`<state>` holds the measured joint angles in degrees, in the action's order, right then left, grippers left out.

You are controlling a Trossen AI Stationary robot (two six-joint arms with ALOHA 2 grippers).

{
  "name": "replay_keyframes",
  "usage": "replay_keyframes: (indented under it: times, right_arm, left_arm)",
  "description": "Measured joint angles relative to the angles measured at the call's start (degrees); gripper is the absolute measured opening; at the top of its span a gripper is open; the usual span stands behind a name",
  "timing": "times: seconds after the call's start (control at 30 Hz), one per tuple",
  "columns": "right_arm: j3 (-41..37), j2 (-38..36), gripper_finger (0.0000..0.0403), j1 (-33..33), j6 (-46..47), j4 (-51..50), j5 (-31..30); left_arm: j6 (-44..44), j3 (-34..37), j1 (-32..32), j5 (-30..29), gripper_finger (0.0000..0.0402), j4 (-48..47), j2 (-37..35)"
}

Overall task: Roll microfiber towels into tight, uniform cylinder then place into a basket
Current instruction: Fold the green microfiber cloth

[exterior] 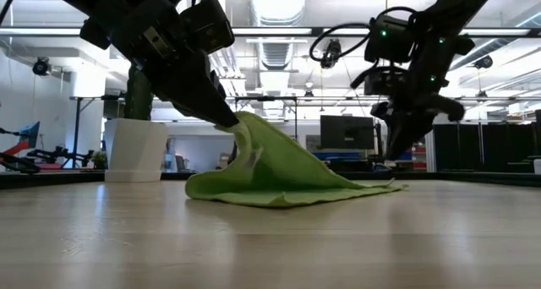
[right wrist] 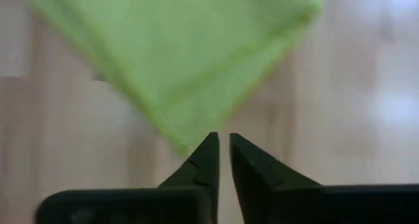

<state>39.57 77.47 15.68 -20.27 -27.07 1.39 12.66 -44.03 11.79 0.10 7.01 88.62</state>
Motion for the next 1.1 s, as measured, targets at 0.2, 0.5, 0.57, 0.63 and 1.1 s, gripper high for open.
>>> replay_keyframes:
  times: [0.2, 0.5, 0.57, 0.63, 1.1]
  right_arm:
    - [-0.01, 0.00, 0.0103, -3.44, -4.65, 1.95, 4.58]
    - [-1.00, 0.00, 0.0127, -10.53, -14.83, 3.82, -1.36]
    - [-1.14, 0.00, 0.0121, -11.83, -15.38, 3.78, -5.10]
    - [-1.09, 0.00, 0.0117, -12.47, -15.15, 3.82, -6.57]
    - [-2.57, 0.00, 0.0140, -12.67, -14.30, 5.92, -6.58]
  left_arm:
    - [-0.01, 0.02, -0.02, -0.01, 0.0000, 0.00, 0.02]
    - [0.07, 0.08, -0.04, -0.02, 0.0000, 0.00, 0.07]
    - [0.10, 0.15, -0.04, -0.02, 0.0000, -0.02, 0.08]
    - [0.10, 0.15, -0.04, -0.02, 0.0001, -0.02, 0.09]
    - [1.28, 0.00, 0.04, 1.14, 0.0175, 0.04, 0.11]
